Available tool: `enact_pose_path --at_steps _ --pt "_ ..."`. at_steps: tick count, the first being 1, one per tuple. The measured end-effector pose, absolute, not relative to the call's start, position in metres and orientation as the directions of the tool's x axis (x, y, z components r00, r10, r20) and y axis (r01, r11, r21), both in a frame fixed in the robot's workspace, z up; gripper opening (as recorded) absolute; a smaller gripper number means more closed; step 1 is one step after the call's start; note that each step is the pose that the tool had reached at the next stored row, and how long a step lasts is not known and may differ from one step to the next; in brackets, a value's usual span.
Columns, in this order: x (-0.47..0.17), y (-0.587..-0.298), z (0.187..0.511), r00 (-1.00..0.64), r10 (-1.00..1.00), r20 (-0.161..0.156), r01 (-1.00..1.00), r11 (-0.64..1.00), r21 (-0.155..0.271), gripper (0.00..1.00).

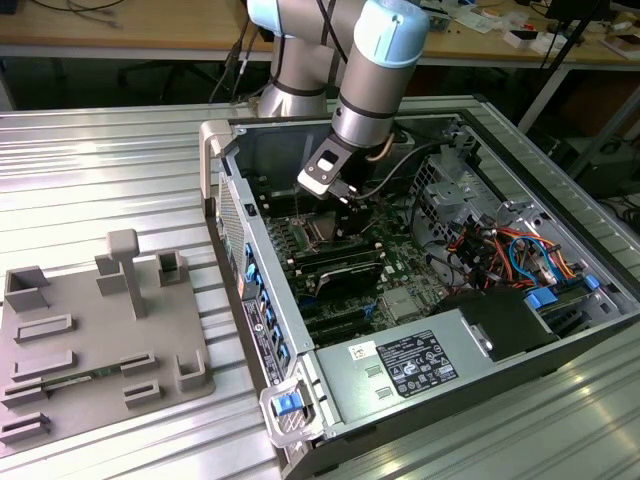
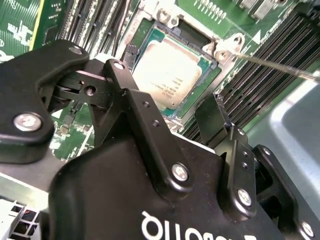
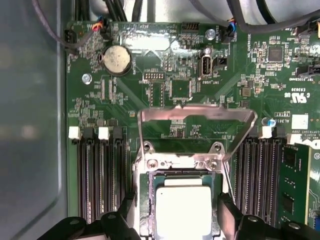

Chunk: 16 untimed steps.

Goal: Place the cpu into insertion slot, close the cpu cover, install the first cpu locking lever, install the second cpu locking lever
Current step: 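Place the cpu into insertion slot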

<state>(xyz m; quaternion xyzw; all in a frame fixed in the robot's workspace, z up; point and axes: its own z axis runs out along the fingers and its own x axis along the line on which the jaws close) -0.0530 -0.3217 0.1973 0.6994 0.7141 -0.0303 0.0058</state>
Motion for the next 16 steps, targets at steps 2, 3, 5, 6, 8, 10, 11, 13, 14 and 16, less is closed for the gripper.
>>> enact_pose_path --at_steps 2,3,5,6,8,10,11,13,14,16 --pt "-0.0536 -0.3216 0.1973 -0.022 0.998 -0.051 0.999 0.02 -0.035 0.75" --pt "-0.0536 -0.3216 0.1973 -0.022 0.998 -0.051 0.999 0.02 -0.035 0.75" --pt "-0.0538 -0.3217 0.1973 -0.022 0.998 -0.051 0.999 0.02 -0.035 0.75" --pt "-0.0539 -0.3217 0.1973 -0.022 0.998 -0.051 0.999 0.02 -0.035 0.75" --pt "-0.054 -0.3216 0.1973 -0.022 0.998 -0.051 0.999 0.02 -0.035 0.75" --pt "-0.0541 -0.3217 0.1973 -0.022 0.998 -0.051 0.999 0.02 -0.035 0.66" --pt "-0.0541 -0.3217 0.1973 -0.022 0.998 -0.051 0.999 0.02 -0.035 0.66" --pt "-0.0539 -0.3218 0.1973 -0.022 0.998 -0.051 0.999 0.02 -0.035 0.66" --pt "-0.0536 -0.3218 0.1973 -0.022 0.998 -0.051 0.999 0.02 -0.035 0.66" --pt "-0.0513 -0.3219 0.1974 -0.021 0.998 -0.051 0.999 0.019 -0.035 0.66"
